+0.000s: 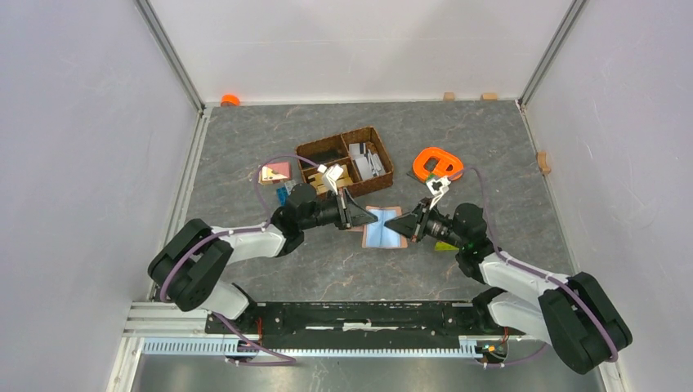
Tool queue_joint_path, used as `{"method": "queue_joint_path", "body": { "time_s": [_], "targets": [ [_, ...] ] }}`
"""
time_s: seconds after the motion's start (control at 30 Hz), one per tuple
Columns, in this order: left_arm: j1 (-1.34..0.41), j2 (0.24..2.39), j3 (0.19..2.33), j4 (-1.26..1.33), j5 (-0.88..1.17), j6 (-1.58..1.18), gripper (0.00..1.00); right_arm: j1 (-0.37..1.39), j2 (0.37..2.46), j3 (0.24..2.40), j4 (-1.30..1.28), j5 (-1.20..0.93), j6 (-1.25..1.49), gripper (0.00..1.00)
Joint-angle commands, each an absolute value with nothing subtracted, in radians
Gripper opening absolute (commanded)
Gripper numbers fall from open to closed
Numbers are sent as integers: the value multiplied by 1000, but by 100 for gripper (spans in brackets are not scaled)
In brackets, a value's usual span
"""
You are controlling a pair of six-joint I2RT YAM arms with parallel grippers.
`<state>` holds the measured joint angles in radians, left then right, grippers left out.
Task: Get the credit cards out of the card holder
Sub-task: Place the card holder at the center of the board.
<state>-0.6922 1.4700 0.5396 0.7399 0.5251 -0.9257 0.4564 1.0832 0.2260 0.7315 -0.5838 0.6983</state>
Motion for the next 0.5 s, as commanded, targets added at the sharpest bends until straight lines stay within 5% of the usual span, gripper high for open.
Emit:
{"method": "queue_joint_path", "body": {
  "time_s": [0.0, 0.33, 0.47],
  "targets": [
    [-716, 1489, 586, 759, 543, -903, 2, 507, 1117, 278, 809, -539, 677, 0],
    [-715, 1591, 588, 924, 620, -1026, 2, 524, 1191, 290, 832, -549, 695, 0],
    [-696, 1539, 570, 837, 558, -983, 3, 525, 1162, 348, 644, -502, 591, 0]
  ]
}}
